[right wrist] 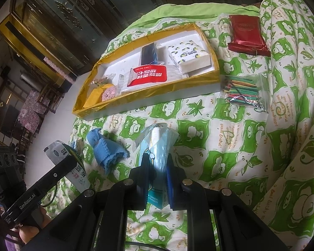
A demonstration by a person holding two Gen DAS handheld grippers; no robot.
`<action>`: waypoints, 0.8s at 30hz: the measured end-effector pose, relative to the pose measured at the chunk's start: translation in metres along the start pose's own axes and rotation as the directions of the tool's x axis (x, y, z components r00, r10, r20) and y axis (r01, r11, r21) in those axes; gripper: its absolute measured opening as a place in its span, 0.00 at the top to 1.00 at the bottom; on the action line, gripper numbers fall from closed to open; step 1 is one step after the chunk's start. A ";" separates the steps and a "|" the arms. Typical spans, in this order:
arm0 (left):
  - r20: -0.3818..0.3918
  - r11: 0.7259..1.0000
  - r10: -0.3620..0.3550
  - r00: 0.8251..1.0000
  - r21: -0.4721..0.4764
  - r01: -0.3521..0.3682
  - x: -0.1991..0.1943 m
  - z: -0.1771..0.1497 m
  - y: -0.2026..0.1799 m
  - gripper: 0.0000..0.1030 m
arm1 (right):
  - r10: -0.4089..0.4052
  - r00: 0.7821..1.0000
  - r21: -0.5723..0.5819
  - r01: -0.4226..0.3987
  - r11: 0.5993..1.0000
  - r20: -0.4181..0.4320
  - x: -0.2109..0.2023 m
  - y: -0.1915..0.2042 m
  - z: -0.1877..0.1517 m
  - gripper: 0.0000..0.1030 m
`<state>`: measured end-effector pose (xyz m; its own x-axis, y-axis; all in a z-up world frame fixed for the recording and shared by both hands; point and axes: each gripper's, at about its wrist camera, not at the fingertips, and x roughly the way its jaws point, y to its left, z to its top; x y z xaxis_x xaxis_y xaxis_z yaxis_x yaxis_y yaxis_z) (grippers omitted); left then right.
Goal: Organize soft objects
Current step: 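Lift the white sachet with the left gripper while right gripper lifts the cartoon pack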
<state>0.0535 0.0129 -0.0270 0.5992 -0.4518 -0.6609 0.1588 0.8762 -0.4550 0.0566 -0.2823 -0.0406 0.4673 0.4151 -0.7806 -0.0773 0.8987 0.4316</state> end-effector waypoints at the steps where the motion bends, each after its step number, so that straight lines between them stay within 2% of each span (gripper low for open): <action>1: 0.000 1.000 0.000 1.000 -0.001 0.000 0.000 0.000 0.000 0.77 | 0.000 1.000 -0.002 0.000 1.000 0.000 0.000 0.000 0.000 0.85; 24: -0.003 1.000 0.003 1.000 0.009 -0.003 -0.001 0.002 -0.002 0.77 | 0.001 0.998 0.000 -0.001 1.000 0.056 -0.014 -0.002 0.006 0.85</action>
<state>0.0538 0.0119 -0.0238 0.5976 -0.4498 -0.6637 0.1644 0.8790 -0.4477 0.0557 -0.2909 -0.0280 0.5158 0.4076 -0.7536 -0.0779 0.8983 0.4325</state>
